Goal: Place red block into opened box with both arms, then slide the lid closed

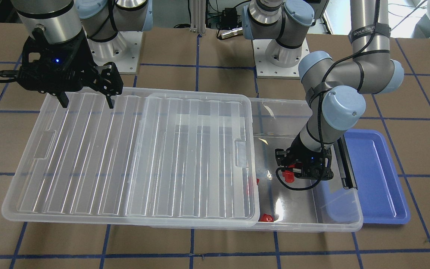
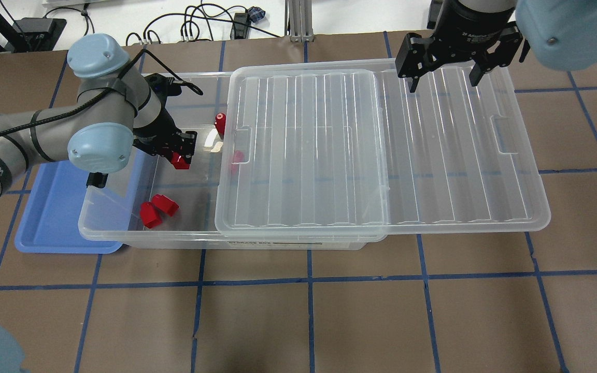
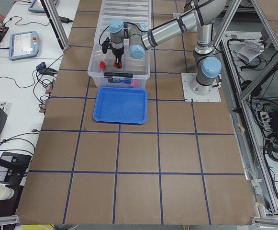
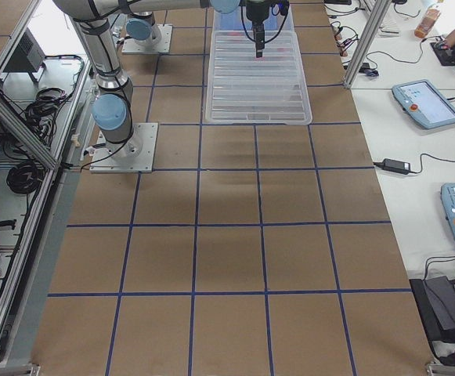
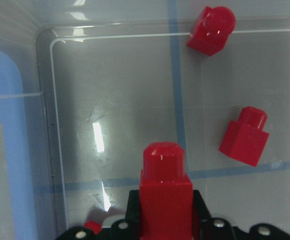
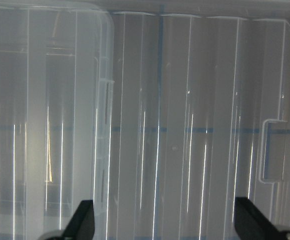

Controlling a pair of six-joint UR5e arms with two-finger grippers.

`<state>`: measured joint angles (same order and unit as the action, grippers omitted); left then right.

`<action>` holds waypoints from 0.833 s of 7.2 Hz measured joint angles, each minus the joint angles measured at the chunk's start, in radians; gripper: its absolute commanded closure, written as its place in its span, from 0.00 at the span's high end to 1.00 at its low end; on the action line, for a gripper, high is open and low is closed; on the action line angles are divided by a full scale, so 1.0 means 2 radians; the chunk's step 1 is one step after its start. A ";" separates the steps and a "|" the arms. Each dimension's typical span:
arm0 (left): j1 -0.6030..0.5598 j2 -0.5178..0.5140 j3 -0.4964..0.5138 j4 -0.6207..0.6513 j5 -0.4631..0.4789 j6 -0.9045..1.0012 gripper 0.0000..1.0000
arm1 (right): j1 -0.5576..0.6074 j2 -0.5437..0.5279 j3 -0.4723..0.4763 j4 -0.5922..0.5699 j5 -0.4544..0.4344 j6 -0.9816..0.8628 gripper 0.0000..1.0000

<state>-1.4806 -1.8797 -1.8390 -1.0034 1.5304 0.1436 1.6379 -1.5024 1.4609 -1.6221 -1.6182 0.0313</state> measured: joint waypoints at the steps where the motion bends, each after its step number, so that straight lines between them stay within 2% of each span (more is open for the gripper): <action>1: 0.009 -0.008 -0.008 0.003 0.000 -0.004 0.39 | -0.003 0.000 -0.002 0.004 0.000 -0.003 1.00; 2: 0.017 -0.013 -0.011 0.005 0.000 -0.008 0.91 | -0.005 0.001 -0.006 0.008 0.000 -0.004 1.00; 3: 0.021 -0.017 -0.010 0.012 -0.001 -0.009 1.00 | -0.011 0.001 -0.011 0.016 -0.001 -0.007 1.00; 5: 0.015 -0.014 0.014 0.014 0.000 -0.009 1.00 | -0.056 -0.001 -0.016 0.031 -0.005 -0.057 1.00; 6: 0.007 -0.006 0.041 -0.018 0.001 -0.010 1.00 | -0.089 -0.002 -0.016 0.031 -0.007 -0.086 1.00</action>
<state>-1.4675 -1.8926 -1.7561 -1.0402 1.5325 0.1242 1.4590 -1.5074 1.4281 -1.5593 -1.6319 -0.1408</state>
